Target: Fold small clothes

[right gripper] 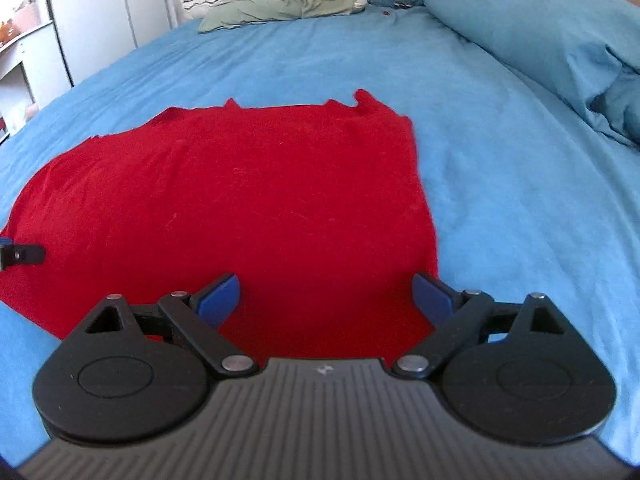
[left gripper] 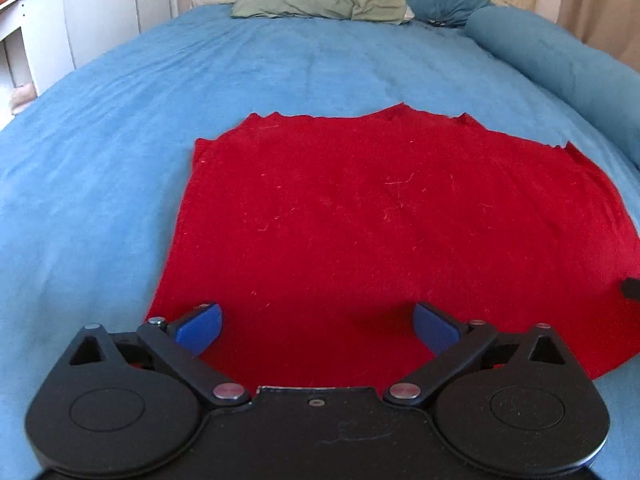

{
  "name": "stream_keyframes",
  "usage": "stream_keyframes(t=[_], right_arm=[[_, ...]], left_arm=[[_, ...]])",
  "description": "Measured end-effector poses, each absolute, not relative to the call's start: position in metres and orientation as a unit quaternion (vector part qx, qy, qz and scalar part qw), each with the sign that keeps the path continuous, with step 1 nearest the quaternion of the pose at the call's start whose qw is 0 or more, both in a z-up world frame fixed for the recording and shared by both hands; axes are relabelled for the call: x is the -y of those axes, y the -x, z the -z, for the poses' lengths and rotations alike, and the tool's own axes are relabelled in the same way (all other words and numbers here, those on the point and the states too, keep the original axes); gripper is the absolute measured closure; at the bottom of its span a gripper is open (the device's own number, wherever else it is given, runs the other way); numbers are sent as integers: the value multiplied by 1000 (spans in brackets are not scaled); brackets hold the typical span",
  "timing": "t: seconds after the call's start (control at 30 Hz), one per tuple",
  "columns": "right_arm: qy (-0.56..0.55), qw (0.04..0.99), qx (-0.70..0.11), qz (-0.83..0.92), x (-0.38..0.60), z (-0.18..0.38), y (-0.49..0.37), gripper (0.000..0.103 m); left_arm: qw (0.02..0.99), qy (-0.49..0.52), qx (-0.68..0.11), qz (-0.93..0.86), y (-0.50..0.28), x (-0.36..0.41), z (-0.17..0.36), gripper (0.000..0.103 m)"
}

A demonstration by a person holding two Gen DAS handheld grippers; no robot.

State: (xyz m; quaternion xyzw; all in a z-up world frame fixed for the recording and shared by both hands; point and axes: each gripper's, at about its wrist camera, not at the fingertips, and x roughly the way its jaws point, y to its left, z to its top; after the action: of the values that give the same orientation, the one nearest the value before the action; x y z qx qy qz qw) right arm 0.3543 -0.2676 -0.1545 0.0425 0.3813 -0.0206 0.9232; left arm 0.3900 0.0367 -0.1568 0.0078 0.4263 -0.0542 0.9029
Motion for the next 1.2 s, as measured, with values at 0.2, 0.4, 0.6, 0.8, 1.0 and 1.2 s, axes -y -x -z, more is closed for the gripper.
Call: stream_keyframes(t=[0.2,0.4,0.6,0.8,1.0,1.2], right_arm=[[-65,917,-388,67,275,109,-307,0],[-203,903,-373,70,283,138,-268,0],[-278,904,-311,96,284,159,-278,13],[-311,903,-278,98,300,170,-310,22],[-245,914,-313,82,302,155,-341,24],[-208,902,-365,100,297,137,-306,24]], left_arm=[[922,0,-383,59,-351,-29,113,0],[920,11,-384,79,-339,-4,114,0],[919,14,-387,74,-361,11,129,0],[921,11,-384,62,-393,19,140,0],[922,9,-383,58,-409,20,145,0],[922,10,-380,67,-406,18,147,0]])
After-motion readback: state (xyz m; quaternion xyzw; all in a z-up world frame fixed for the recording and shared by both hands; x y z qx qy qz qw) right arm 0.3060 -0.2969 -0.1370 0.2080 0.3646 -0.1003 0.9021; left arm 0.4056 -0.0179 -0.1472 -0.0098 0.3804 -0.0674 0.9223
